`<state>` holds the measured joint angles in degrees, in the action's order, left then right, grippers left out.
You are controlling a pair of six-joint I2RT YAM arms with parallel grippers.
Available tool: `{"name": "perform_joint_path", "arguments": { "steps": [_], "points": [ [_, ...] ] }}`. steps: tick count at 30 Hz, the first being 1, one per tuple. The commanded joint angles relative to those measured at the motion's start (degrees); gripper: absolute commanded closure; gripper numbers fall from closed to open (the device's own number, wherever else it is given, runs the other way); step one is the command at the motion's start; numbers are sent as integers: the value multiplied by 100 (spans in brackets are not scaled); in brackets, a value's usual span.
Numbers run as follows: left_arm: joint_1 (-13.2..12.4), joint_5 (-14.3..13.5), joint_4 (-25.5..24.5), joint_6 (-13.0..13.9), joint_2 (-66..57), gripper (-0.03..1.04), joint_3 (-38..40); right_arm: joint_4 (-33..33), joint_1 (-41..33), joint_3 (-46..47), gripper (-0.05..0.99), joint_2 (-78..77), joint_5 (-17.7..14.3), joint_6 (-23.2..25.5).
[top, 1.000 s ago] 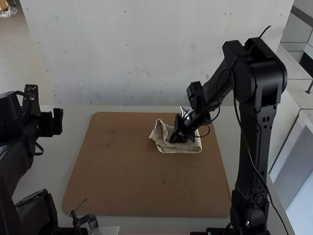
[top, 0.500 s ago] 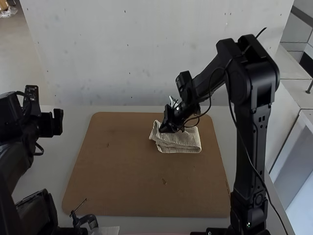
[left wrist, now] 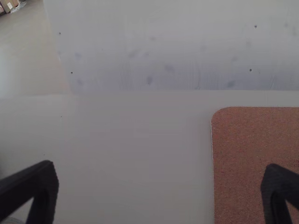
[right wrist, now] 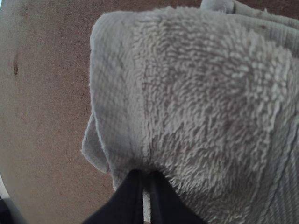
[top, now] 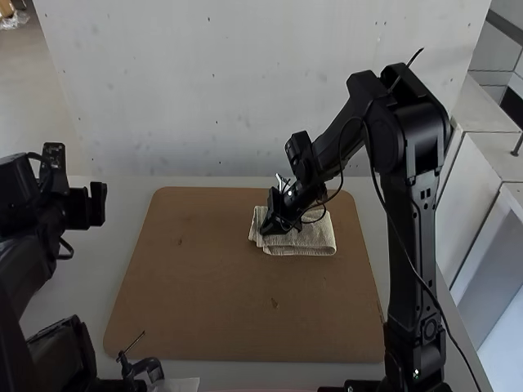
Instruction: Fold the towel.
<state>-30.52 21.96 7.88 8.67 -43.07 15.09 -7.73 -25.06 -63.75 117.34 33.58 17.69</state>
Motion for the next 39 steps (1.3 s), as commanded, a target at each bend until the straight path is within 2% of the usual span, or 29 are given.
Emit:
{"name": "perform_joint_path", "arguments": {
  "steps": [1,2,3,6,7,9,11,12,15,17,20,23,25,27,29,32,34,35,36,37,39],
  "points": [
    [-59,98,47,-40,18,4,-112,26,-43,-41,91,105,43,103],
    [-59,98,47,-40,27,4,-112,17,-34,-24,89,52,52,129],
    [-59,98,47,-40,35,4,-112,8,-34,11,80,-115,52,164],
    [-59,90,47,-84,35,4,-103,-45,-25,82,21,-704,52,296],
    [-59,90,47,-137,35,4,-103,-133,-8,82,14,-923,52,305],
    [-41,107,47,-199,71,4,-68,-326,89,108,8,-1319,52,305],
    [20,98,21,-313,194,5,-33,-475,177,205,-1,-1890,52,296],
    [64,81,-6,-330,282,5,-15,-475,265,275,-2,-2207,34,314],
    [205,37,-32,-612,413,5,73,-423,915,424,-2,-3261,-98,481],
    [328,37,-41,-858,475,5,134,-141,1469,670,-2,-4026,-458,604],
    [547,-95,-32,-1078,484,5,187,544,2181,1312,-2,-4738,-1126,613],
    [732,-174,-15,-1245,563,5,134,1238,3095,2200,-2,-5335,-1293,577],
    [776,-280,434,-1561,756,5,-68,1678,3613,2815,-2,-5696,-1302,384],
    [794,-578,1119,-1596,1204,5,-455,1968,3965,3316,-2,-6091,-1337,164],
    [899,-737,1216,-1746,1635,5,-665,2179,4097,3729,-2,-6592,-1486,-108],
    [1330,-886,1339,-2123,1846,5,-850,2214,4132,4098,-2,-7339,-1732,-433],
    [1716,-912,1998,-2062,1776,3,-1035,2223,4132,4362,-2,-7919,-1934,-627],
    [1795,-904,2051,-2097,1749,4,-1052,2258,4132,4494,-2,-8166,-2014,-697],
    [1927,-789,2042,-2290,1697,3,-1070,2328,4132,4678,-2,-8491,-2101,-846],
    [2033,-754,2042,-2247,1653,3,-1131,2372,4132,4828,-2,-8763,-2189,-917],
    [2253,-754,2033,-1956,1670,3,-1228,2407,4132,5074,-2,-9255,-2242,-1040]
  ]
}}
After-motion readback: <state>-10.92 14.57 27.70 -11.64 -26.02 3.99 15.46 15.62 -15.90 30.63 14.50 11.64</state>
